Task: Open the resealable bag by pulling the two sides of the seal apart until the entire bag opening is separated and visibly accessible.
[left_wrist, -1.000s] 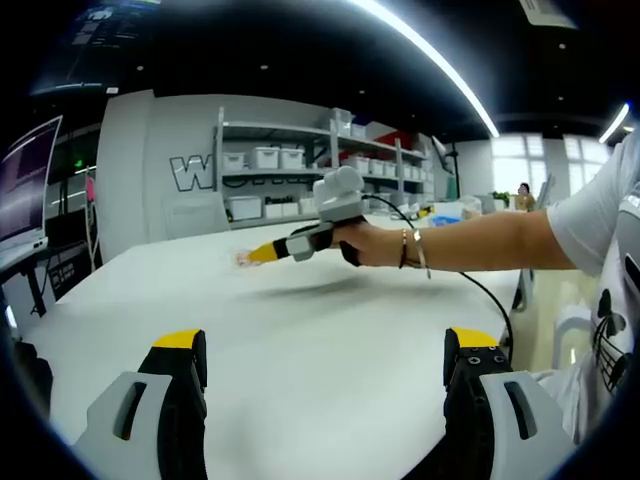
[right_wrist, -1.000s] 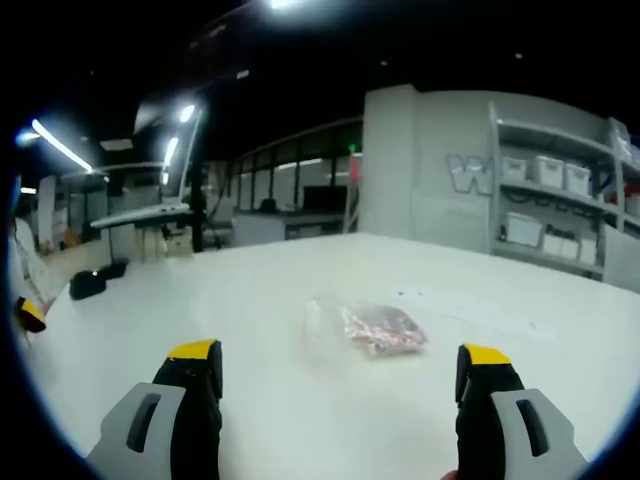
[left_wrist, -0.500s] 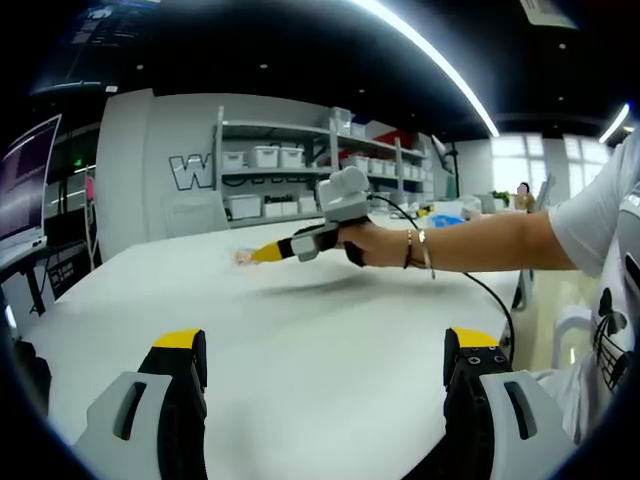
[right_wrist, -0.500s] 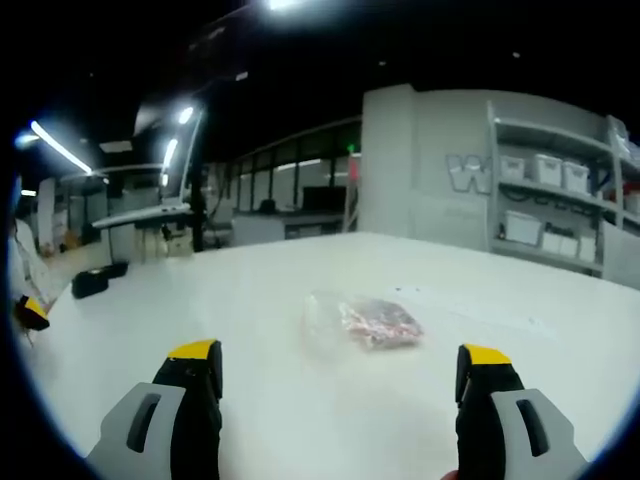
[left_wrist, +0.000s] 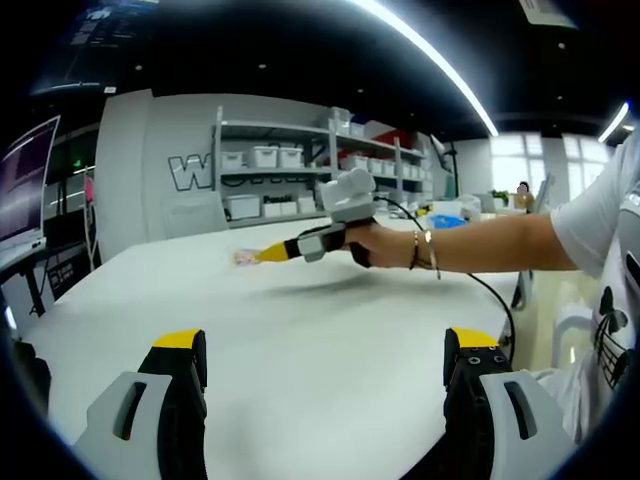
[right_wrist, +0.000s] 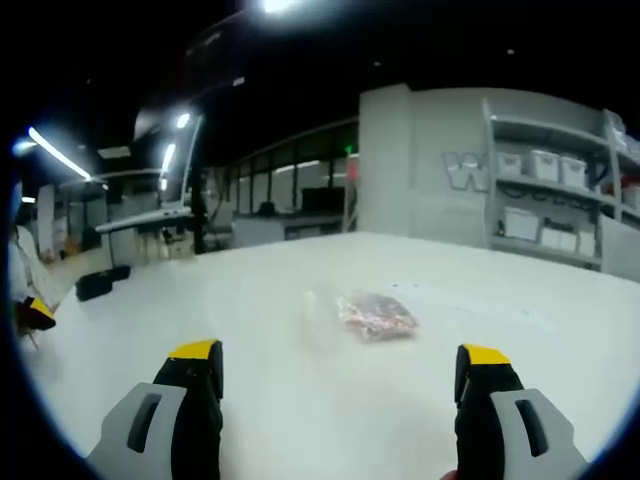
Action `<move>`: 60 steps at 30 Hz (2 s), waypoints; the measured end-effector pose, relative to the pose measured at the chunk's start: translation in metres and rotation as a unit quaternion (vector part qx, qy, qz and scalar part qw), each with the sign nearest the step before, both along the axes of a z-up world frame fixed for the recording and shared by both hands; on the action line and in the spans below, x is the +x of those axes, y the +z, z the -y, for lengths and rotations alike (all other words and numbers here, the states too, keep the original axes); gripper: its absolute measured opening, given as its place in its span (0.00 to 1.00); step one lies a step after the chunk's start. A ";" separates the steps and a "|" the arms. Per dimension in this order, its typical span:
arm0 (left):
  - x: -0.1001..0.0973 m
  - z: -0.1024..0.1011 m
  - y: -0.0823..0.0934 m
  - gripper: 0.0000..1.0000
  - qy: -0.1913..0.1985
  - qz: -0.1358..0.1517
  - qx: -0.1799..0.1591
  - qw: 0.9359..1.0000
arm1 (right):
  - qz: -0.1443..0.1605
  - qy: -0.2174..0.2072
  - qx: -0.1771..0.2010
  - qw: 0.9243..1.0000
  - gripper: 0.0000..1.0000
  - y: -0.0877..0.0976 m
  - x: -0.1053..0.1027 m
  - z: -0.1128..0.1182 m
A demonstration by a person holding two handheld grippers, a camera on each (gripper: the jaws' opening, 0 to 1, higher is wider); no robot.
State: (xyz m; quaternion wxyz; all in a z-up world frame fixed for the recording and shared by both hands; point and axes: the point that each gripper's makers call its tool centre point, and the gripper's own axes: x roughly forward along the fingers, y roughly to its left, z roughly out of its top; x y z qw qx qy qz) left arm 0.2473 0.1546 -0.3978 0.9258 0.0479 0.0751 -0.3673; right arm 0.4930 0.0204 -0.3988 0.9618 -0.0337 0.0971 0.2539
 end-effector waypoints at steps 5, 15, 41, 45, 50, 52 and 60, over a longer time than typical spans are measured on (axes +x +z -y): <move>0.000 0.000 -0.001 0.97 0.000 -0.001 0.001 1.000 | -0.001 -0.002 0.001 1.000 0.98 0.000 -0.002 0.004; 0.000 0.000 -0.003 0.97 -0.001 -0.003 0.003 1.000 | -0.007 -0.007 0.015 1.000 0.98 -0.003 -0.007 0.015; -0.002 0.002 -0.002 0.97 -0.003 -0.001 0.003 1.000 | -0.003 -0.012 0.029 1.000 0.97 -0.002 -0.045 0.030; -0.002 0.002 -0.002 0.97 -0.004 -0.001 0.003 1.000 | -0.001 -0.013 0.031 0.999 0.97 0.000 -0.050 0.032; -0.003 0.003 -0.001 0.97 -0.006 0.000 0.003 1.000 | 0.001 -0.013 0.032 0.999 0.97 0.001 -0.056 0.033; -0.003 0.003 -0.001 0.97 -0.006 0.000 0.003 1.000 | 0.002 -0.013 0.033 0.999 0.97 0.002 -0.058 0.033; -0.002 0.001 -0.003 0.97 -0.005 -0.002 0.003 1.000 | 0.008 -0.011 0.031 0.999 0.97 0.006 -0.071 0.034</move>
